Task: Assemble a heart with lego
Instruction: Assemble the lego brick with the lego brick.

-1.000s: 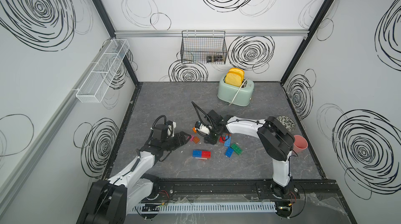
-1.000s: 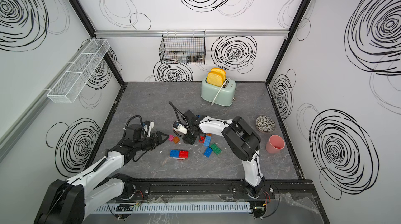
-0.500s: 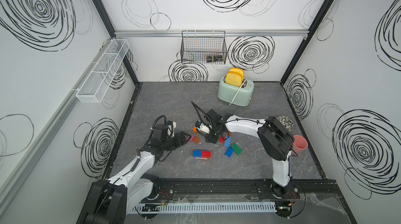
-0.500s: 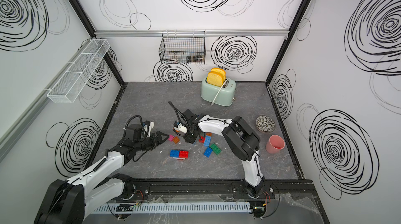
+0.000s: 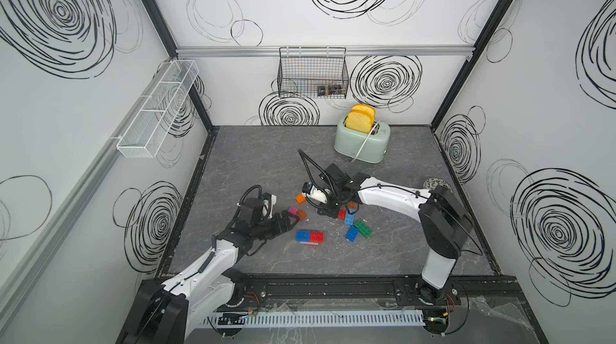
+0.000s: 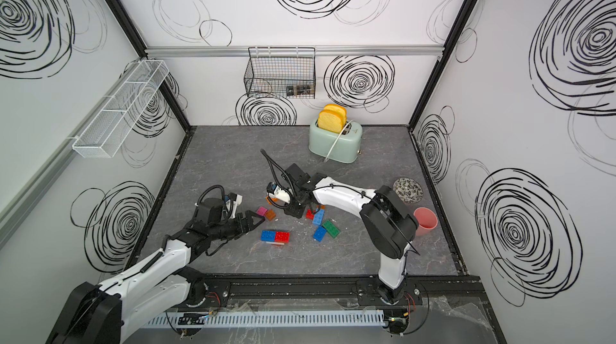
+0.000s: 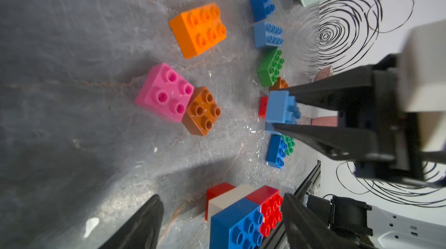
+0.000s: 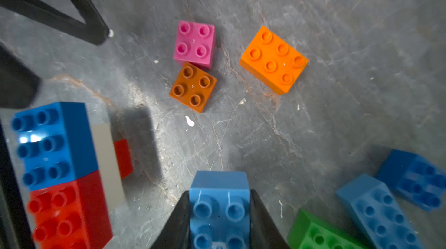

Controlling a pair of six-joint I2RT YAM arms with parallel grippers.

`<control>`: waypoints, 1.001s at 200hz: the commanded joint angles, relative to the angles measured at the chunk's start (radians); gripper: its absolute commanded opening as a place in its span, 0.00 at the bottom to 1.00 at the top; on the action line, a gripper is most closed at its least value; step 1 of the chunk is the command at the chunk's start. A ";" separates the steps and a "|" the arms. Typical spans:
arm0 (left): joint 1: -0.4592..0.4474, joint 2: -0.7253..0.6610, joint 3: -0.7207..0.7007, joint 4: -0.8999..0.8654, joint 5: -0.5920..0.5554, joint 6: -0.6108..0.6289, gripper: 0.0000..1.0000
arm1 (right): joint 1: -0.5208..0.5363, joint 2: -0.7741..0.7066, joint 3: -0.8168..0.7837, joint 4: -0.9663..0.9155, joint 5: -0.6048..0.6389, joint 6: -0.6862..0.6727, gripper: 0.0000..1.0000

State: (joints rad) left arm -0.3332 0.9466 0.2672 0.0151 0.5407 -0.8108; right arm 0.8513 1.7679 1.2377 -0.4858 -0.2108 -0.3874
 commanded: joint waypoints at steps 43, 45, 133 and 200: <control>-0.100 -0.095 -0.118 0.116 -0.025 -0.122 0.85 | 0.086 -0.137 -0.055 -0.080 -0.020 -0.075 0.26; -0.105 -0.096 -0.119 0.118 -0.025 -0.124 0.85 | 0.090 -0.140 -0.057 -0.080 -0.018 -0.075 0.26; -0.183 -0.056 -0.163 0.234 -0.058 -0.164 0.78 | 0.172 -0.140 -0.066 -0.107 -0.070 -0.067 0.26; -0.196 -0.010 -0.193 0.298 -0.073 -0.175 0.69 | 0.184 -0.067 -0.028 -0.126 -0.070 -0.071 0.26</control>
State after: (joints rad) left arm -0.5205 0.9241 0.0887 0.2554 0.4885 -0.9726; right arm 1.0252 1.6791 1.1717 -0.5743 -0.2657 -0.4355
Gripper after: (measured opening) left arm 0.701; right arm 0.344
